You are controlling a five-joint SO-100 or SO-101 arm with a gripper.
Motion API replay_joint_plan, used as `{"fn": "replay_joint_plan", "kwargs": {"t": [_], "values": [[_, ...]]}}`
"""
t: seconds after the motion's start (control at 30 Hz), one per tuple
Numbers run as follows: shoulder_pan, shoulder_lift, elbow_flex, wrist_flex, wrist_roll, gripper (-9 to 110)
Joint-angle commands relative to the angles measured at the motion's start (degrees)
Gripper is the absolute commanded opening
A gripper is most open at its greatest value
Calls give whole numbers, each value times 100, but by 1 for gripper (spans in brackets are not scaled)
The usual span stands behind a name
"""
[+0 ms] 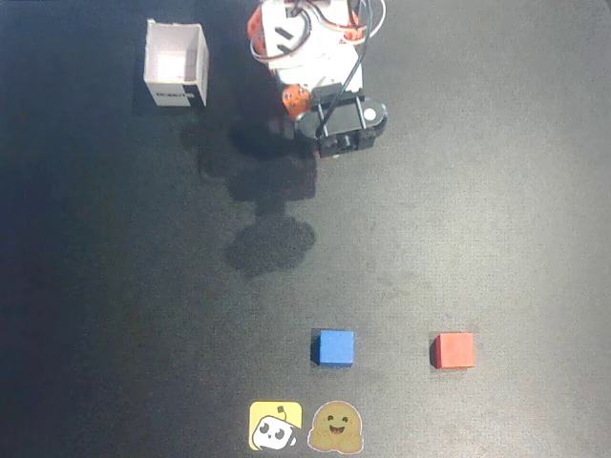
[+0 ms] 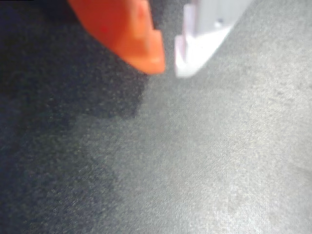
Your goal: Put the red cube on top of the blue cube.
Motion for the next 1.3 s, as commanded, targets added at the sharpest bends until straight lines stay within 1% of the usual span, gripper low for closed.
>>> {"fn": "replay_joint_plan", "kwargs": {"t": [0.0,0.63,0.7,0.83,0.87,1.07,1.27], "values": [[-26,62,-26,18,-26,0],[-26,62,-26,18,-44,0],[-26,62,-26,18,-185,0],[-26,62,-26,0,-940,0],[-26,62,-26,0,-984,0],[0,62,-26,0,-976,0],[0,62,-26,-9,-703,0]]}}
